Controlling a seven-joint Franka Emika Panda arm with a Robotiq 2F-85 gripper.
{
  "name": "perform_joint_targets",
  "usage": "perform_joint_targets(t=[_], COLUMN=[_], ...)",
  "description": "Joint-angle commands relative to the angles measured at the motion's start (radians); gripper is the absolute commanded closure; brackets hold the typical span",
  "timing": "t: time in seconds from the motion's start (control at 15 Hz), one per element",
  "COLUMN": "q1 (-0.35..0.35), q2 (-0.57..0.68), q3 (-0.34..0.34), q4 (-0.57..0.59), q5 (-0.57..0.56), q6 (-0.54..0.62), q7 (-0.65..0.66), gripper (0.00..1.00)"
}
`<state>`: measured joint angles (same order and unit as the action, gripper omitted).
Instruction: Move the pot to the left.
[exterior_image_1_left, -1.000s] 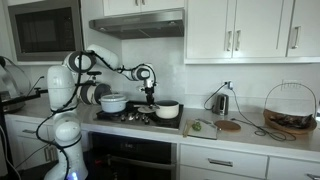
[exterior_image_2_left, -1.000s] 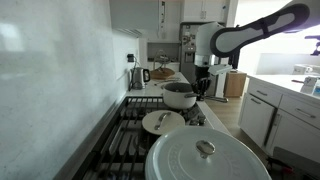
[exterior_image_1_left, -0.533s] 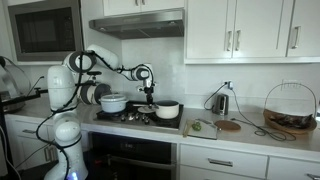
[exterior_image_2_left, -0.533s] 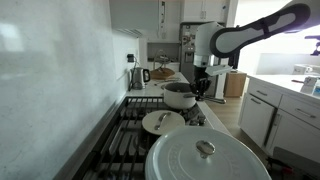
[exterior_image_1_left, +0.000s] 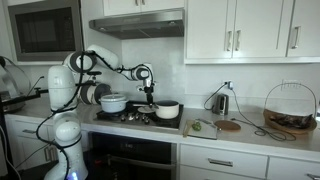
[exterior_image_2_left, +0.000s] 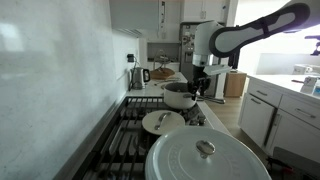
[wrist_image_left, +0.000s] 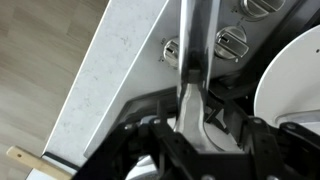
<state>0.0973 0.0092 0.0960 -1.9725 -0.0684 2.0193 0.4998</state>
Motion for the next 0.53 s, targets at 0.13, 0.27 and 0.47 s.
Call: perform_joint_targets(t=[0.13,0.27,0.47], q1=[0.006,0.006,0.002], q2=[0.017,0.014,-0.006], q3=[0.002,0.002,-0.002], q4=[0.034,0.046,0.089], q5=[0.003,-0.009,0.004], q6=[-0.014,-0.035,-0.084], q7=[0.025,0.019,-0.032], gripper=[0.0,0.0,0.0])
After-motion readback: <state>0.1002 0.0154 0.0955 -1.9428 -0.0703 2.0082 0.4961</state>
